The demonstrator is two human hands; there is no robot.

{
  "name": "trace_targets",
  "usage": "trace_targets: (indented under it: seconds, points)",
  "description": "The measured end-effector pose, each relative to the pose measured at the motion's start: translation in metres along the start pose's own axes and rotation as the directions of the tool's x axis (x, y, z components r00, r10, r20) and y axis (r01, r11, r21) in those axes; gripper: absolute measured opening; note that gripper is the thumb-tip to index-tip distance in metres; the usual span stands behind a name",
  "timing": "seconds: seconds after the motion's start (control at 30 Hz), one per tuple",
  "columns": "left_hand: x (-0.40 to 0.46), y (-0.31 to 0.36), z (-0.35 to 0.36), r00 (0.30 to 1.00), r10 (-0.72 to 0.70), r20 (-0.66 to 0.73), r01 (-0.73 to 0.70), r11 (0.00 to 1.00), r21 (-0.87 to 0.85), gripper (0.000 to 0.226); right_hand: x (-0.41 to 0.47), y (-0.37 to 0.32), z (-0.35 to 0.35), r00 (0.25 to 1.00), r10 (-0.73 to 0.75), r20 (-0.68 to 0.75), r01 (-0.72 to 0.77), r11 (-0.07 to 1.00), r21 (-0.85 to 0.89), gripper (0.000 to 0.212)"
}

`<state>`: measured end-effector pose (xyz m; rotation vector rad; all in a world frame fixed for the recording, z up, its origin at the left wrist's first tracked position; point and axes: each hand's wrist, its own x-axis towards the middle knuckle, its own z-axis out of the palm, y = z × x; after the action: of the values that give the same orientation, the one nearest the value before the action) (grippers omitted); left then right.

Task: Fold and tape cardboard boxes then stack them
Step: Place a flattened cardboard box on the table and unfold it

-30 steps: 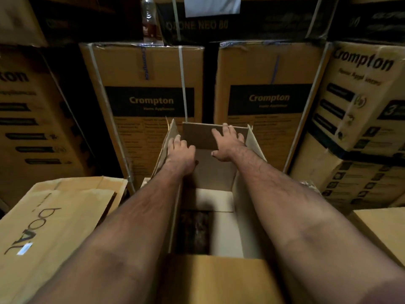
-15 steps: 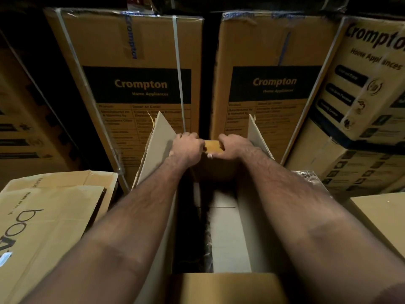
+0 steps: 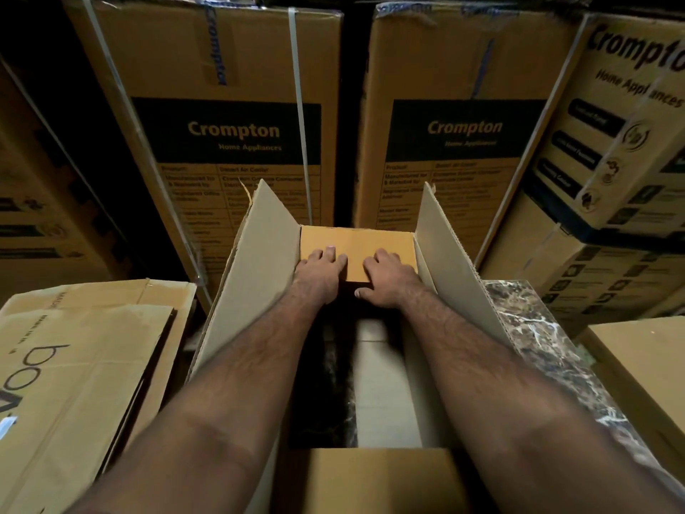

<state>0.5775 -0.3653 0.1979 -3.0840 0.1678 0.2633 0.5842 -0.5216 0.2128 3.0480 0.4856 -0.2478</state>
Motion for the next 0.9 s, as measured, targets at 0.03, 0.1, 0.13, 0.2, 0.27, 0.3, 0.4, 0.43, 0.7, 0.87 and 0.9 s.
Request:
trace_targets:
  seconds: [0.03, 0.1, 0.13, 0.2, 0.27, 0.3, 0.4, 0.43, 0.7, 0.87, 0.9]
  points:
    - [0.000, 0.001, -0.004, 1.000, 0.007, 0.010, -0.007, 1.000, 0.003, 0.066, -0.001, 0.000, -0.004, 1.000, -0.004, 0.018, 0.005, 1.000, -0.007, 0.065]
    - [-0.003, 0.004, -0.015, 1.000, 0.007, 0.001, -0.007, 0.998, 0.056, 0.053, -0.003, 0.002, -0.013, 0.999, -0.005, 0.036, 0.006, 1.000, -0.029, 0.060]
    - [-0.007, 0.004, -0.021, 1.000, -0.011, -0.019, 0.013, 0.996, 0.091, 0.049, -0.005, 0.003, -0.019, 1.000, -0.001, 0.012, 0.002, 0.998, -0.055, 0.058]
    - [-0.017, 0.002, -0.033, 0.995, -0.079, -0.066, 0.089, 0.981, 0.174, 0.050, -0.011, 0.005, -0.035, 0.993, 0.015, -0.115, -0.032, 0.988, -0.149, 0.055]
    - [-0.033, -0.004, -0.048, 0.973, -0.199, -0.112, 0.224, 0.933, 0.281, 0.072, -0.022, 0.008, -0.055, 0.967, 0.037, -0.251, -0.095, 0.971, -0.221, 0.050]
    - [-0.044, -0.008, -0.058, 0.952, -0.278, -0.131, 0.306, 0.897, 0.318, 0.087, -0.028, 0.011, -0.065, 0.954, 0.053, -0.294, -0.125, 0.965, -0.231, 0.047]
    - [-0.072, -0.019, -0.080, 0.859, -0.471, -0.199, 0.509, 0.823, 0.253, 0.082, -0.052, 0.025, -0.084, 0.893, 0.156, -0.421, -0.236, 0.961, -0.144, 0.047]
    - [-0.080, -0.018, -0.082, 0.836, -0.502, -0.221, 0.539, 0.826, 0.163, 0.074, -0.062, 0.031, -0.084, 0.857, 0.208, -0.472, -0.258, 0.965, -0.043, 0.052]
    - [-0.147, -0.006, -0.098, 0.761, -0.609, -0.224, 0.443, 0.740, -0.506, 0.014, -0.127, 0.060, -0.074, 0.928, 0.315, -0.201, -0.062, 0.659, 0.749, 0.020]
    - [-0.201, 0.014, -0.101, 0.948, -0.316, 0.022, 0.180, 0.481, -0.858, 0.021, -0.167, 0.062, -0.042, 0.896, 0.313, -0.316, 0.104, 0.545, 0.832, 0.006]
    - [-0.211, 0.018, -0.097, 0.971, -0.232, 0.056, 0.154, 0.430, -0.889, 0.022, -0.173, 0.061, -0.037, 0.892, 0.313, -0.327, 0.123, 0.527, 0.841, 0.006]
